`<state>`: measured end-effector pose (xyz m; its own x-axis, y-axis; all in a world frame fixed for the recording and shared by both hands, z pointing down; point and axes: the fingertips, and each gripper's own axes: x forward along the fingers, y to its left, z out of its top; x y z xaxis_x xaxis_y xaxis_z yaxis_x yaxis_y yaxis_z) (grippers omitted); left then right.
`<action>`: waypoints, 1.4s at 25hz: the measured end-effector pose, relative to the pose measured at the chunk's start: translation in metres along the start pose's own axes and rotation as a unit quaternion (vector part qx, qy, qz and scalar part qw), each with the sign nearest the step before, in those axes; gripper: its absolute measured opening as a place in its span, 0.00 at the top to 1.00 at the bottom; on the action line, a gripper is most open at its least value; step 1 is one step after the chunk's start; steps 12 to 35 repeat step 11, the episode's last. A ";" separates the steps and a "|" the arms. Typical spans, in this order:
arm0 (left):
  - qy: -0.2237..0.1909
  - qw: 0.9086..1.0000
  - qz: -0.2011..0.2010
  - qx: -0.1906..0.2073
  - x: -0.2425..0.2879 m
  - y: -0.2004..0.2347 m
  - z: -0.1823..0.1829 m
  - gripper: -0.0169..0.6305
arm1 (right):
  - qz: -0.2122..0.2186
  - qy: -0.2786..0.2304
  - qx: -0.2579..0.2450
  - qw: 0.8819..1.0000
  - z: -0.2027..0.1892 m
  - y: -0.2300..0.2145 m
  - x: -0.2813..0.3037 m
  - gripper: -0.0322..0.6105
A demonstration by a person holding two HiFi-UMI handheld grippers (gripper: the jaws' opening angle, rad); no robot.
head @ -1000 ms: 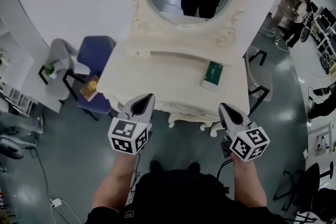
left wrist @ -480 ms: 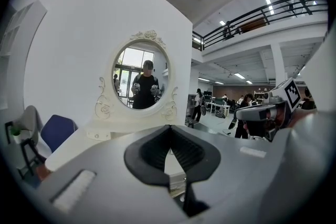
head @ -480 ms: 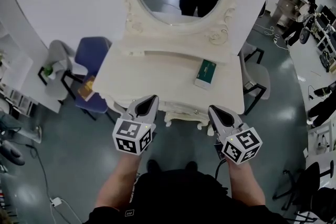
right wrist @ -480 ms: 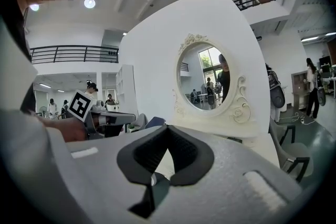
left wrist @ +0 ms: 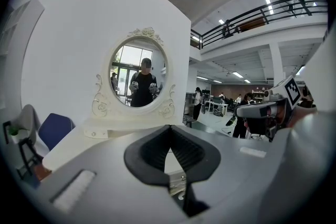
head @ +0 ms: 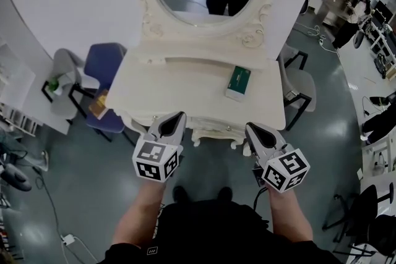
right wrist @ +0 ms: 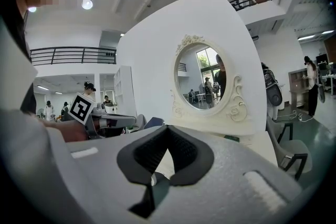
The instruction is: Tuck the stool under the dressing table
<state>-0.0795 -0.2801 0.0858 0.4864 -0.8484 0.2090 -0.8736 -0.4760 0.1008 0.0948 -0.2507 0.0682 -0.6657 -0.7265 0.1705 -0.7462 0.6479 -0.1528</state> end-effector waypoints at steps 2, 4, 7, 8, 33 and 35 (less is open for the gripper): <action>-0.001 1.000 0.000 0.001 0.000 0.001 0.002 0.95 | -0.002 -0.001 0.002 1.000 0.000 -0.002 0.000 0.95; -0.001 1.000 0.000 0.002 0.001 0.004 0.002 0.95 | -0.003 -0.002 0.004 1.000 0.001 -0.003 0.002 0.95; -0.001 1.000 0.002 0.000 0.000 0.007 0.002 0.95 | -0.003 -0.003 0.004 1.000 0.001 -0.002 0.004 0.95; -0.001 1.000 0.002 -0.001 0.000 0.008 0.002 0.95 | -0.003 -0.003 0.004 1.000 0.001 -0.002 0.005 0.95; -0.002 1.000 0.002 -0.001 0.000 0.010 0.002 0.95 | -0.002 -0.005 0.004 1.000 0.002 -0.002 0.007 0.95; -0.002 1.000 0.002 -0.001 0.000 0.010 0.002 0.95 | -0.002 -0.005 0.004 1.000 0.002 -0.002 0.007 0.95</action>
